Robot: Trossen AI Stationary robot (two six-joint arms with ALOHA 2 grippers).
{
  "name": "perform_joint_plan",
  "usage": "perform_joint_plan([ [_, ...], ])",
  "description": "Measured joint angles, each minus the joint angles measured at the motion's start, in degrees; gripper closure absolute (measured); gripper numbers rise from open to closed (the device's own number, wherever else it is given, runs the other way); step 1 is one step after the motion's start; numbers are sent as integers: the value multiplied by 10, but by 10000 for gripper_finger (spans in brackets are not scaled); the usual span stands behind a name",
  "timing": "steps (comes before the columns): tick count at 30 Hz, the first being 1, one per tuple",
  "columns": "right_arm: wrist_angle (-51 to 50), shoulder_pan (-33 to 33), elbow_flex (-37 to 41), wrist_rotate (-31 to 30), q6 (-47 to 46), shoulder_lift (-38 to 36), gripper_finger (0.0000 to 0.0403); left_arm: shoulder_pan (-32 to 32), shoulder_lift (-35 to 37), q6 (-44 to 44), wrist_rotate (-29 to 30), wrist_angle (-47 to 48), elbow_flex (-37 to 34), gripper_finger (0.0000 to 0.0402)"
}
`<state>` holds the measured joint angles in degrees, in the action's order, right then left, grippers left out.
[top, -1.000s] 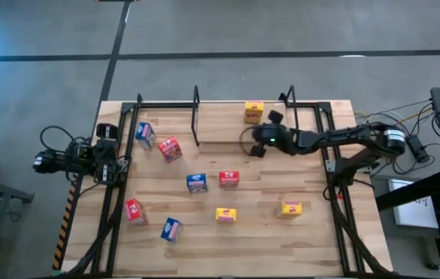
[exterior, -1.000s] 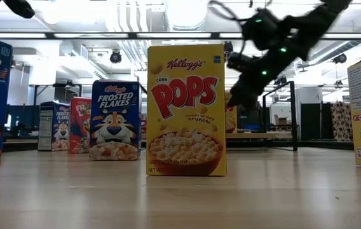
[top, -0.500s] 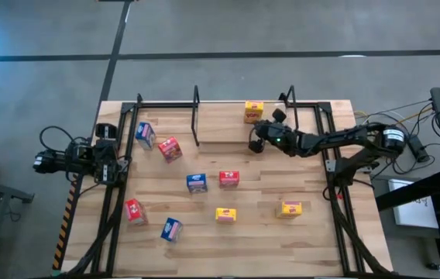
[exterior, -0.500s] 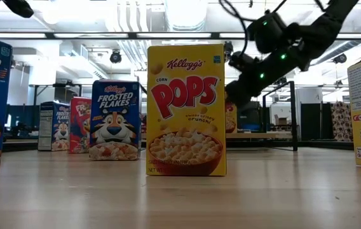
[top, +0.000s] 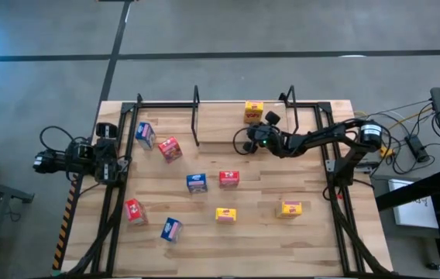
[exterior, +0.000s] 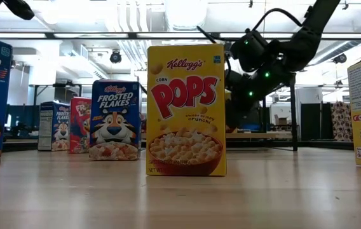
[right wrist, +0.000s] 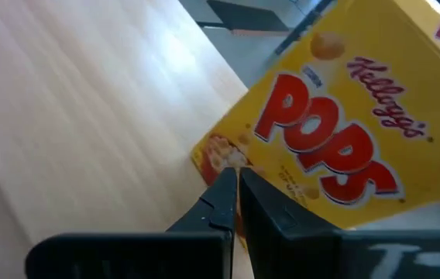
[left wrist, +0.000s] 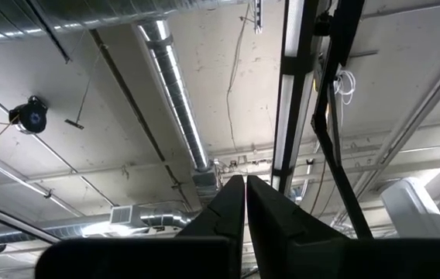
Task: Stack cereal on shelf
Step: Put the top yellow cereal box on the shelf
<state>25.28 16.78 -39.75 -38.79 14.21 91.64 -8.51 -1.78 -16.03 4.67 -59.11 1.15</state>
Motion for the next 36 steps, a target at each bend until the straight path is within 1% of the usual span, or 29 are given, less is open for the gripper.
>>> perform_joint_plan([
  [32, 8, 28, 0, -2, 8, 13, 394, 0, 0, 0, 4, 0, 0, 401],
  [36, 13, 28, 0, 13, 7, 13, 394, 0, 0, 0, 4, 0, 0, 401],
])
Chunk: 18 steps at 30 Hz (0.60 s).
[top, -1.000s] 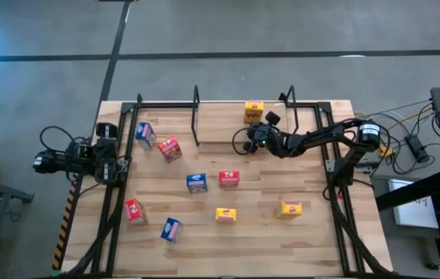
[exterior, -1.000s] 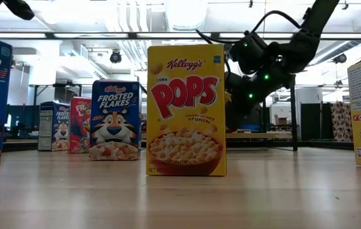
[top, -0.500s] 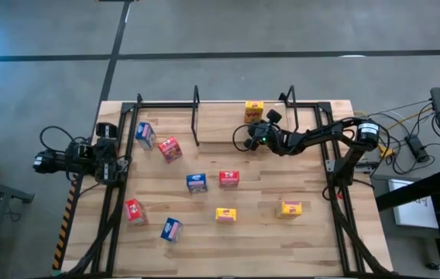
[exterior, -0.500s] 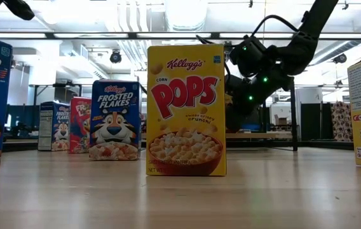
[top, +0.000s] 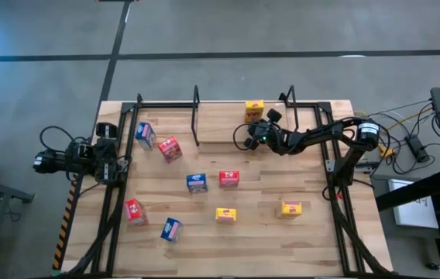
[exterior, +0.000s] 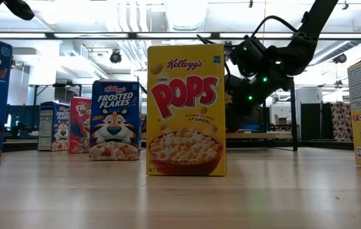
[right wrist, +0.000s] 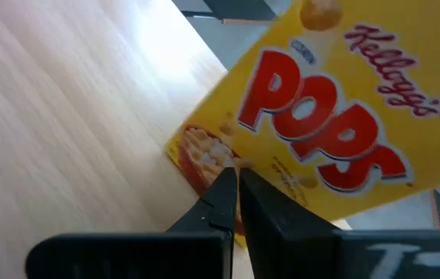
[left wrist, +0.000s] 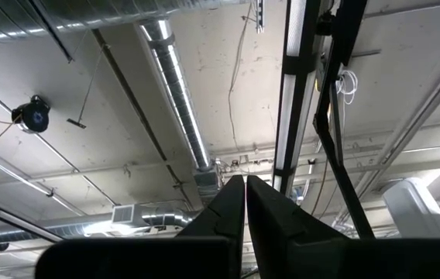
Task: Stack cereal on shelf
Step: Put the top yellow cereal box on the shelf
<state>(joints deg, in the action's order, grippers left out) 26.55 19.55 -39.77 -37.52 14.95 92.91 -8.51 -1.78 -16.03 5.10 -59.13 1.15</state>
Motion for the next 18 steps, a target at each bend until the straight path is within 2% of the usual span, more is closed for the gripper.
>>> perform_joint_plan([
  [18, 59, 4, -2, 4, 0, 26, 394, 0, 0, 0, 6, 0, 0, 401],
])
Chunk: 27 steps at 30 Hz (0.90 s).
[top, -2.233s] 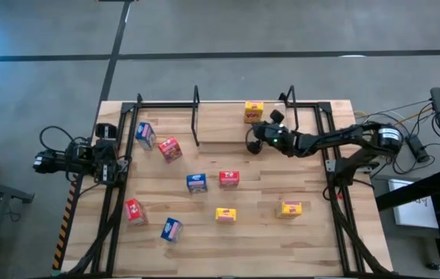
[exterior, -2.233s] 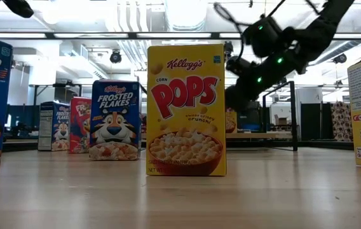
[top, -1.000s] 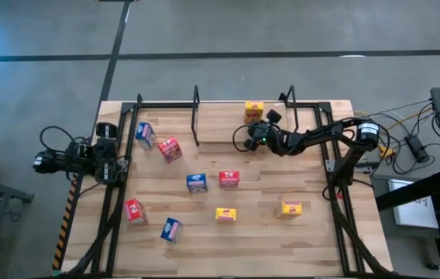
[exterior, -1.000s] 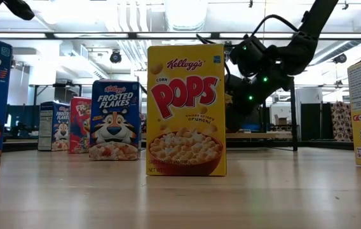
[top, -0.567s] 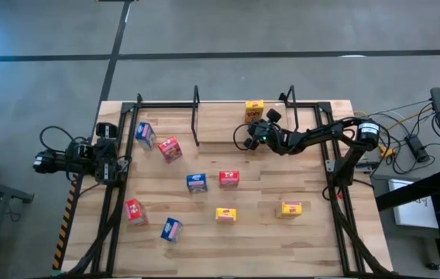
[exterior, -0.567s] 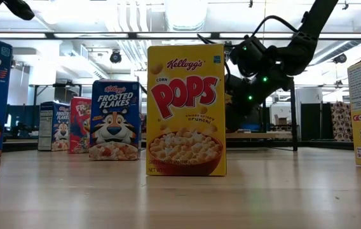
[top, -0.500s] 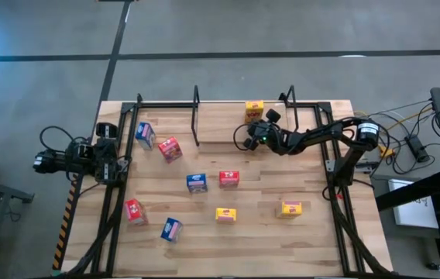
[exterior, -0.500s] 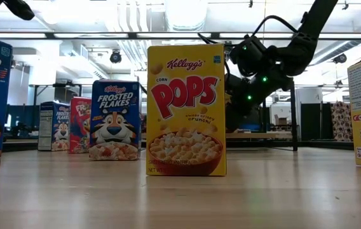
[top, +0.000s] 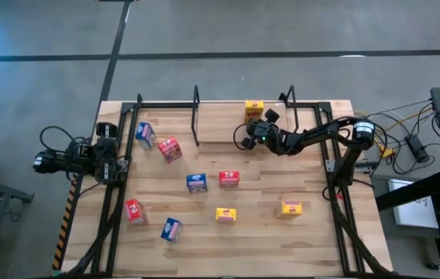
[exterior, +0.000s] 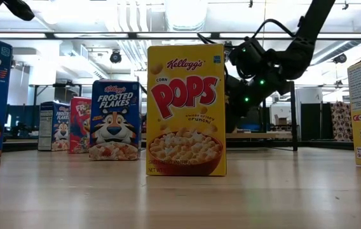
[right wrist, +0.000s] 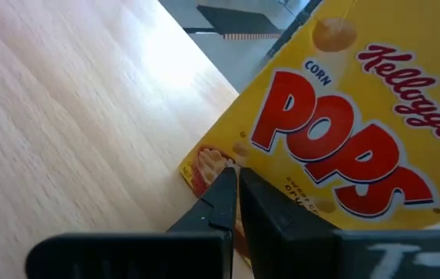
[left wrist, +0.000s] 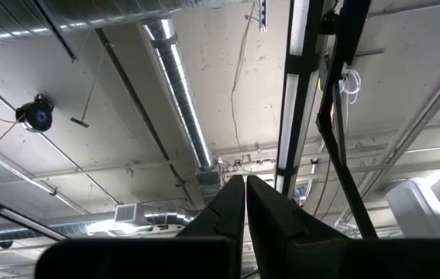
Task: Stack cereal on shelf
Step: Put the top yellow cereal box on the shelf
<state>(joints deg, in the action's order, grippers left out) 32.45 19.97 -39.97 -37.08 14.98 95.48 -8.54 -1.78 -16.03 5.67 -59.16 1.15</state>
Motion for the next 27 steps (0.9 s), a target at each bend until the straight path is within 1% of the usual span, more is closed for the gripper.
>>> perform_joint_plan([
  [12, -8, 13, -17, 0, 23, 0, 394, 0, 0, 0, 0, 0, 0, 401],
  [17, -37, 23, -17, -2, 21, 0, 394, 0, 0, 0, 0, 0, 0, 401],
  [27, -35, 31, -22, 1, 26, 0, 394, 0, 0, 0, 0, 0, 0, 401],
])
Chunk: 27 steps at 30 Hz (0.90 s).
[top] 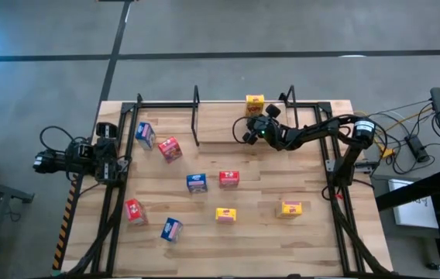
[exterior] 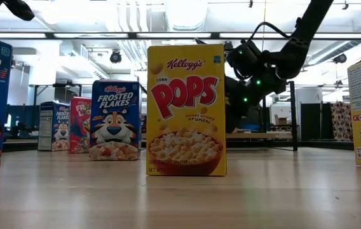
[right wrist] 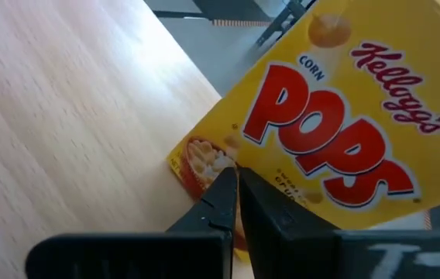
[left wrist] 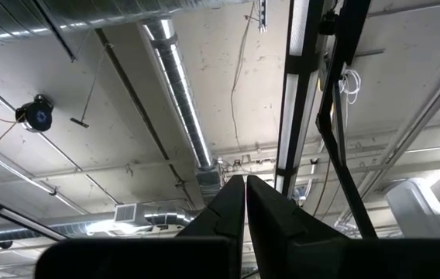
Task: Stack cereal on shelf
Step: Put the top yellow cereal box on the shelf
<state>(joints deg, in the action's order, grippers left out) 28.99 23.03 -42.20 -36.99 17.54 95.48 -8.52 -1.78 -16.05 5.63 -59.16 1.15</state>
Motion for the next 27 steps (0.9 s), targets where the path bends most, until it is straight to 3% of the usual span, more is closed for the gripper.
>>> perform_joint_plan([
  [27, -17, 8, -5, 24, 7, -14, 394, 0, 0, 0, 0, 0, 0, 401],
])
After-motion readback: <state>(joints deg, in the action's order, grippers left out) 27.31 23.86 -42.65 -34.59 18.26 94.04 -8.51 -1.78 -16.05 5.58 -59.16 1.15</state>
